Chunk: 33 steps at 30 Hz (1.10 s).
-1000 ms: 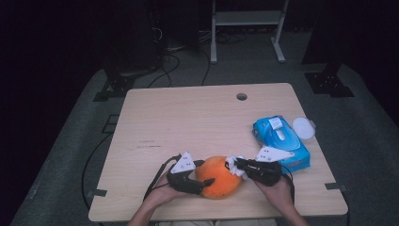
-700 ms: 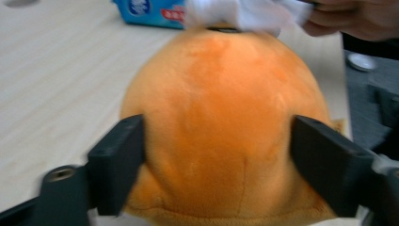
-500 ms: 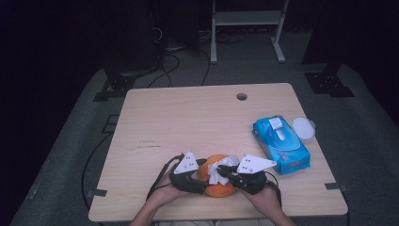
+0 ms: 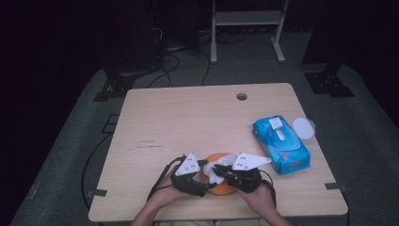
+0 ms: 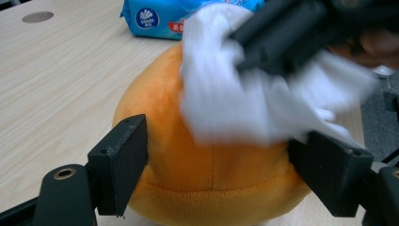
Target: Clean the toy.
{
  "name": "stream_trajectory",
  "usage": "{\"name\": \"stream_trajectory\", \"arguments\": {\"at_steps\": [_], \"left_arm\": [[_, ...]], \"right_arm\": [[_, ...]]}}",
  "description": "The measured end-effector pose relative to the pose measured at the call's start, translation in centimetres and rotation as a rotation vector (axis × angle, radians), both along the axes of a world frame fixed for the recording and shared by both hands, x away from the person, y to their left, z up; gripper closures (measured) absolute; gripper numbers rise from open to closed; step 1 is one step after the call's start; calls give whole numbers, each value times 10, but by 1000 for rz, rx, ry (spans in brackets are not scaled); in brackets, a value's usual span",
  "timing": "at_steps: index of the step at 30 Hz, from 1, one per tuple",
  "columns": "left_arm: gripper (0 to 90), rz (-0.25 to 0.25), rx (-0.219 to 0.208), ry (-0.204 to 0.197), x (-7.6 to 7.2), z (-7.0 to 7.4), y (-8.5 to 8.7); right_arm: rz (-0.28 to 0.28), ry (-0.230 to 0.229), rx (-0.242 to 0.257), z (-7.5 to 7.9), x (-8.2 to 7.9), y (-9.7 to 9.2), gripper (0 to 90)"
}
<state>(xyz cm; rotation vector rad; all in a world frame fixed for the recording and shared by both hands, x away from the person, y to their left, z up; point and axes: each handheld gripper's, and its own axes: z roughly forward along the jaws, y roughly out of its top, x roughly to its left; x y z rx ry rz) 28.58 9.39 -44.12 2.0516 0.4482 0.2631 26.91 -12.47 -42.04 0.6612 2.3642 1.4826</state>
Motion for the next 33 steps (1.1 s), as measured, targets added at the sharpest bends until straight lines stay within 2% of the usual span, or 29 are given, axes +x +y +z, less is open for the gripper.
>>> {"name": "stream_trajectory", "arguments": {"at_steps": [4,8,12,13,14,15,17,18,19,22,24,26,29,31,33], "left_arm": [[217,-3,-5,1,1,-1,2],[218,-9,-1,-3,1,-1,2],[211,-21,-2,1,0,2,3],[195,-21,-6,-8,-1,5,2],[182,-25,-30,-13,-2,7,1],[182,-26,-33,-14,-3,8,-1],[186,-28,5,-29,-4,7,-4],[206,-22,14,-25,-4,5,-4],[214,-17,11,-18,-2,4,-3],[234,1,9,1,2,2,4],[237,11,3,14,4,1,6],[237,15,5,21,6,-1,8],[237,23,23,23,7,-3,9],[237,28,19,31,8,-4,11],[236,32,11,45,9,-5,13]], "right_arm": [[-26,7,-3,1,7,-2,835],[-101,8,-12,1,16,-23,836],[-134,-6,-21,2,12,-37,836],[-131,-6,-20,2,8,-36,835],[-112,-20,-18,2,5,-33,835],[-81,-22,-11,3,3,-29,834],[-29,-25,4,3,-2,-20,833],[-18,-36,-8,4,-3,-17,833],[-18,-47,-20,4,-3,-16,833],[-51,-15,-2,2,5,-27,834],[-91,-9,0,0,9,-37,834],[-103,-5,5,0,10,-41,834],[-76,-28,0,1,1,-32,833],[-20,-36,-3,0,-4,-22,830],[1,-44,-18,-1,-7,-17,830]]}}
